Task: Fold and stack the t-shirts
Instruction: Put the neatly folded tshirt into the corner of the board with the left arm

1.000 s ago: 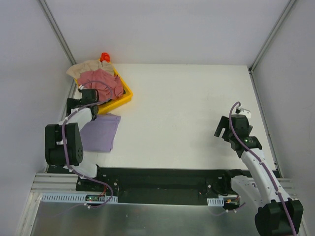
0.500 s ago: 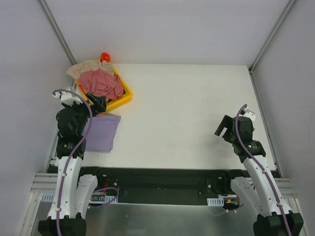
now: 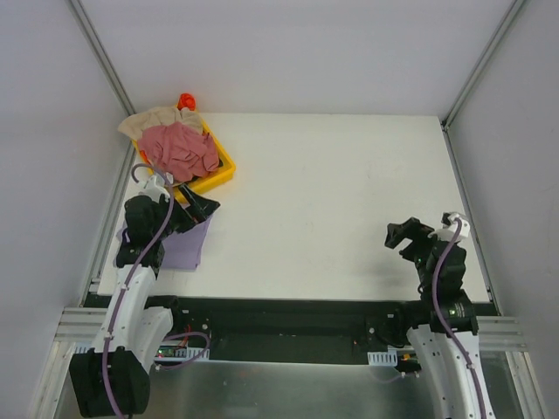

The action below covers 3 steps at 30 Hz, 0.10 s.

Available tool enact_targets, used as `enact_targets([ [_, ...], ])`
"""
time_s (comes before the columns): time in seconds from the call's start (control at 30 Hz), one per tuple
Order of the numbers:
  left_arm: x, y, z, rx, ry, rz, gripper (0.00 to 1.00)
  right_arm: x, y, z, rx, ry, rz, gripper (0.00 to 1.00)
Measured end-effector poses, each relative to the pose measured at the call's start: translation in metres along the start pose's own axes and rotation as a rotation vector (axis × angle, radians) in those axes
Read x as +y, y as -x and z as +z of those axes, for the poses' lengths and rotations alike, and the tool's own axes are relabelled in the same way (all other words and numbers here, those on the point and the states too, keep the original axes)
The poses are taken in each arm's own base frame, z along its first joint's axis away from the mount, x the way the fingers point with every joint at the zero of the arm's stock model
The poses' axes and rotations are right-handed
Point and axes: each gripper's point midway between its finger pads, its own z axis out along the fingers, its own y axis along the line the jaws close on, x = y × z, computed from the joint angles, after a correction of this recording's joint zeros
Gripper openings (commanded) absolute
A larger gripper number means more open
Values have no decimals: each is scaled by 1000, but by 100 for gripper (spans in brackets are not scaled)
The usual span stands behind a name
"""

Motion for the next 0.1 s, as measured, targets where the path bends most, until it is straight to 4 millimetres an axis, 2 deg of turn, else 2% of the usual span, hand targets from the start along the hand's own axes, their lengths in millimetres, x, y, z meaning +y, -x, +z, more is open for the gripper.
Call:
enact_targets([
  [0.1, -2, -1, -3, -9, -7, 5, 99, -1, -1, -2, -44, 22, 7, 96],
])
